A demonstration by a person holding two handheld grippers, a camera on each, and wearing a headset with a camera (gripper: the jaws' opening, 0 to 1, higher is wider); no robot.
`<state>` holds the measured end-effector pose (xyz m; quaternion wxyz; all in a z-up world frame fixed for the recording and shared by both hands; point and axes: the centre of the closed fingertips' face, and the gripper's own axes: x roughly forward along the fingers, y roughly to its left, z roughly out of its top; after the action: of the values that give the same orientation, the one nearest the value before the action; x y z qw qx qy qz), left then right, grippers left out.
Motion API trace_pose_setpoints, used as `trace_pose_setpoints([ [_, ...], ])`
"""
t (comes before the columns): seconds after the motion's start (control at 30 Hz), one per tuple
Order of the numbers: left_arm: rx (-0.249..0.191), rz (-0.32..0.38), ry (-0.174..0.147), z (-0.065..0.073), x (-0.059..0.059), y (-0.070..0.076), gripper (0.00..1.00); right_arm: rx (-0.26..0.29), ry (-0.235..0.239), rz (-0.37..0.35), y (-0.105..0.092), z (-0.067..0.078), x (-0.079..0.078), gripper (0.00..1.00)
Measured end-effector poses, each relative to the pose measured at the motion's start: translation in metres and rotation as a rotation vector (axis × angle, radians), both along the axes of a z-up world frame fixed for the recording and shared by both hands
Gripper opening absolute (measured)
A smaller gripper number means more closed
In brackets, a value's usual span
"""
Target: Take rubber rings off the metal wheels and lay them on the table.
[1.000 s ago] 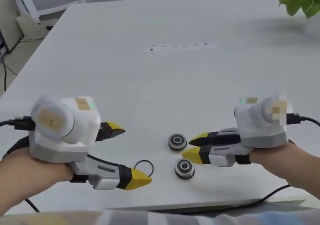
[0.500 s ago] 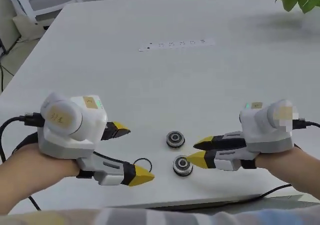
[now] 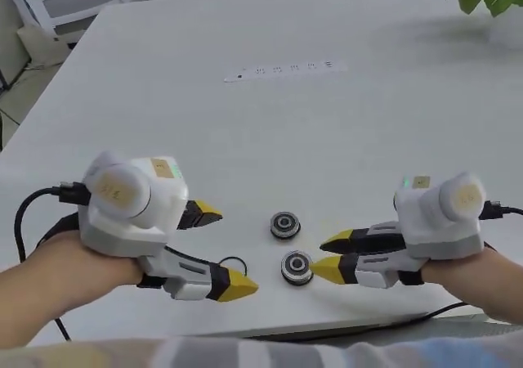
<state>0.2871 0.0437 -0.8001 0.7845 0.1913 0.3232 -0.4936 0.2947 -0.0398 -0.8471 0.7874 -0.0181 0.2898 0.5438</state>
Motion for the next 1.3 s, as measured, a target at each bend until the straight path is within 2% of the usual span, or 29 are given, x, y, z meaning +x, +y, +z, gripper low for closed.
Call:
trace_pose_setpoints([
  [0.87,0.012,-0.046,0.031,-0.018,0.001,-0.018,0.58,-0.043,-0.050,0.066,0.000,-0.017,-0.006,0.17],
  [1.3,0.010,-0.071,0.046,-0.025,0.000,-0.030,0.54,-0.046,-0.078,0.096,0.002,-0.020,-0.007,0.14],
])
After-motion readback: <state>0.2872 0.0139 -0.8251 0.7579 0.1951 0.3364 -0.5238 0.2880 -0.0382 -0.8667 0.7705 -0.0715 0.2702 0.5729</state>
